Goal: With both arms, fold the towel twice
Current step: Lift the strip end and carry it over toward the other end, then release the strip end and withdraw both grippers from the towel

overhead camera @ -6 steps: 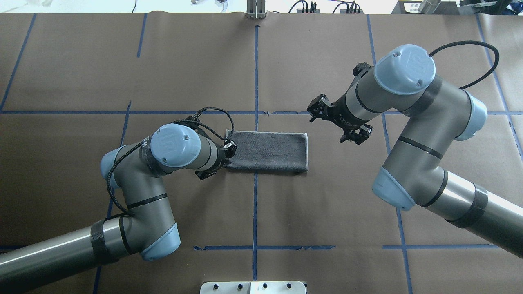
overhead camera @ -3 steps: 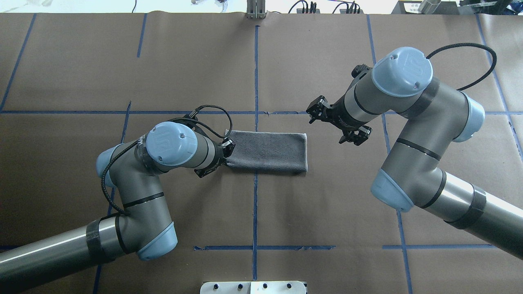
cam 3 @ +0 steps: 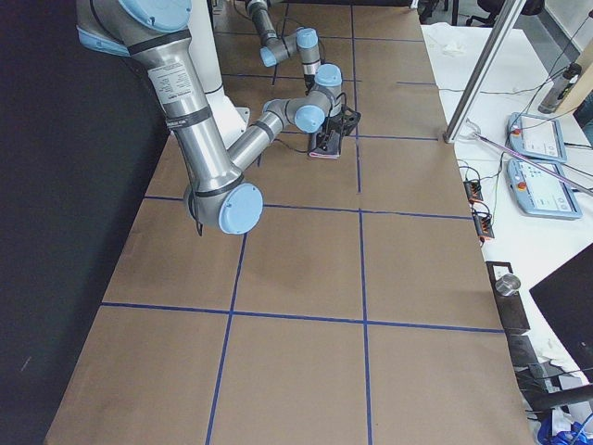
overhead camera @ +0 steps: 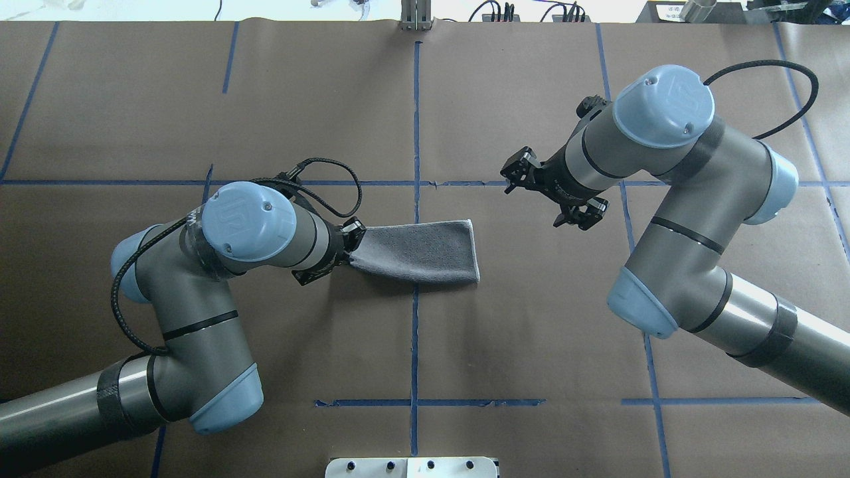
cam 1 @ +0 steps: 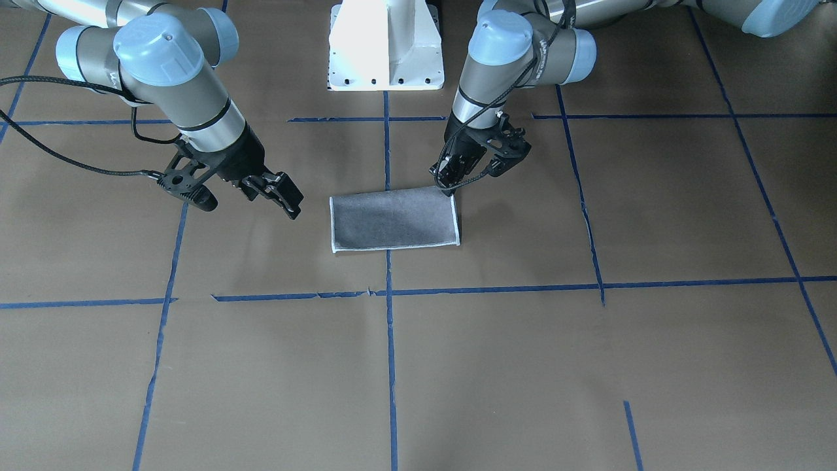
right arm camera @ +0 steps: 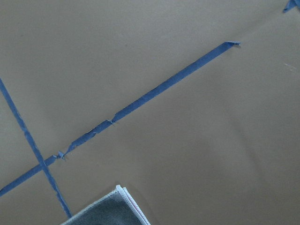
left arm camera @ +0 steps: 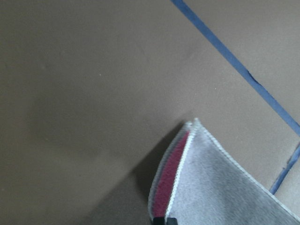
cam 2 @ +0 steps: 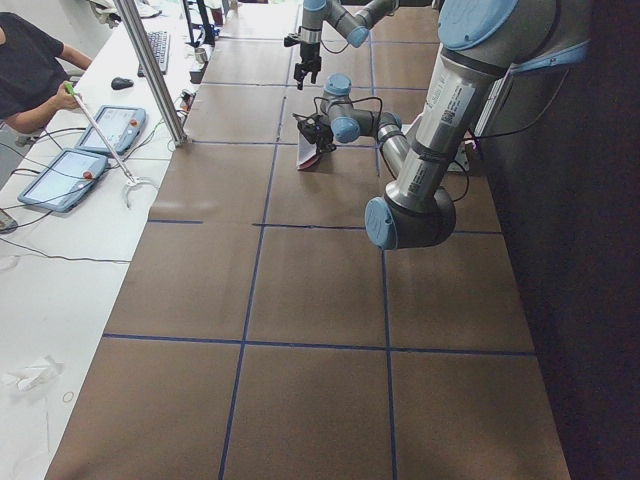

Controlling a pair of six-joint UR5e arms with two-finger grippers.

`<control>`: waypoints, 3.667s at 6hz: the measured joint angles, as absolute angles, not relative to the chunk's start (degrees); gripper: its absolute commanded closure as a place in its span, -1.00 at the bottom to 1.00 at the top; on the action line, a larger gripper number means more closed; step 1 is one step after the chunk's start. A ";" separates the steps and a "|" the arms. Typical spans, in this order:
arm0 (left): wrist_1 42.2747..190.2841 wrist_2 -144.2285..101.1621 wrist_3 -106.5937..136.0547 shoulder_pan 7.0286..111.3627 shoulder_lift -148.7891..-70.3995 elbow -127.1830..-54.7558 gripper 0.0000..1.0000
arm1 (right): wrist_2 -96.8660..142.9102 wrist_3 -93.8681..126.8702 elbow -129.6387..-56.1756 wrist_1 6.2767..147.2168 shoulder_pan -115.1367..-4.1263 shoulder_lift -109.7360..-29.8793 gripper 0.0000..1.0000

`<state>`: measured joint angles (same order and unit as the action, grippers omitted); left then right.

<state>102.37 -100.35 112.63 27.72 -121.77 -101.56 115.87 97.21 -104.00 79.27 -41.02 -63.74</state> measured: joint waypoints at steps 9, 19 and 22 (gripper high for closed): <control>109.16 -88.37 109.61 21.19 -141.01 -82.94 0.86 | 118.48 96.24 -107.33 79.45 -44.90 -67.89 -1.00; 110.96 -88.39 102.35 24.71 -135.62 -91.23 -1.00 | 123.85 82.81 -112.09 79.45 -51.74 -77.71 -1.00; 110.60 -112.86 81.11 38.69 -116.17 -103.48 -1.00 | 131.43 57.51 -111.69 79.59 -61.86 -86.94 -1.00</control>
<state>110.60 -112.86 81.11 38.69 -116.17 -103.48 131.43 57.51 -111.69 79.59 -61.86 -86.94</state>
